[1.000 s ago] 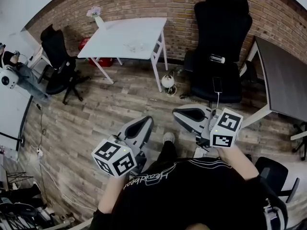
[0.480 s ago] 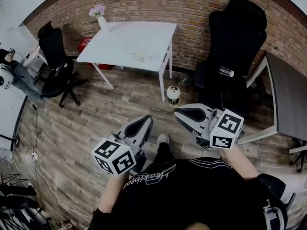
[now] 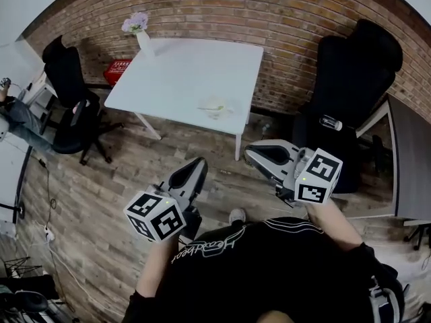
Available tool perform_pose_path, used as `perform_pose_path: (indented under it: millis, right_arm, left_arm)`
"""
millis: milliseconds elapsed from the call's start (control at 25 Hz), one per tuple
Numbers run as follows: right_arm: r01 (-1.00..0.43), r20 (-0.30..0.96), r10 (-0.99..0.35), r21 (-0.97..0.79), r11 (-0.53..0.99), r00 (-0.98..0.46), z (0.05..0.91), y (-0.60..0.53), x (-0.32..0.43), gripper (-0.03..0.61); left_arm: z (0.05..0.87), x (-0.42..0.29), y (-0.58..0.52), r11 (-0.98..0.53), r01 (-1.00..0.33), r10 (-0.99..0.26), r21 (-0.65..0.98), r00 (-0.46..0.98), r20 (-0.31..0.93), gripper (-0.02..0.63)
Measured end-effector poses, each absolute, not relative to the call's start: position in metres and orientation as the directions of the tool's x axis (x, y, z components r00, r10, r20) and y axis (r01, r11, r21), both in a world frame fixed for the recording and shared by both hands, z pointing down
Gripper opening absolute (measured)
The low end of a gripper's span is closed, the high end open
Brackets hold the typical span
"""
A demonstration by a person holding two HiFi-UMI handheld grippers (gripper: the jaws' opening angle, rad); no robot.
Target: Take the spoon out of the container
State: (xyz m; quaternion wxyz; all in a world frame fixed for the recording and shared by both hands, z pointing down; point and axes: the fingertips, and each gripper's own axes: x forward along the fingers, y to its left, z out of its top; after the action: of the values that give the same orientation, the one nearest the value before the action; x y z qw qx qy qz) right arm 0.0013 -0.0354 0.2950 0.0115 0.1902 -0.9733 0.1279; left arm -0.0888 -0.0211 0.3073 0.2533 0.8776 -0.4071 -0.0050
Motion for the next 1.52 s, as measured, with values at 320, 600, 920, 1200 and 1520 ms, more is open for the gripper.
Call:
perform_pose_path:
  millis: [320, 600, 920, 1200, 1520]
  right_arm:
    - [-0.398, 0.101, -0.385, -0.249, 0.883, -0.917, 0.302, -0.101, -0.021, -0.002]
    - [-0.425, 0.114, -0.410, -0.282, 0.860, -0.905, 0.321, -0.145, -0.021, -0.002]
    - [-0.422, 0.148, -0.395, -0.334, 0.843, -0.907, 0.348, -0.212, -0.038, -0.003]
    - [-0.407, 0.179, -0.366, -0.378, 0.831, -0.913, 0.379, -0.269, -0.058, -0.002]
    - [-0.365, 0.219, -0.302, -0.373, 0.853, -0.928, 0.400, -0.300, -0.074, -0.002]
  left_arm:
    - [0.315, -0.113, -0.090, -0.542, -0.706, -0.708, 0.457, 0.676, 0.205, 0.005]
    - [0.334, -0.127, -0.124, -0.506, -0.722, -0.718, 0.472, 0.656, 0.234, 0.005]
    - [0.359, -0.157, -0.181, -0.432, -0.753, -0.744, 0.497, 0.608, 0.276, 0.005]
    - [0.385, -0.183, -0.230, -0.371, -0.783, -0.758, 0.499, 0.566, 0.324, 0.005]
    - [0.404, -0.195, -0.259, -0.334, -0.784, -0.760, 0.523, 0.553, 0.342, 0.005]
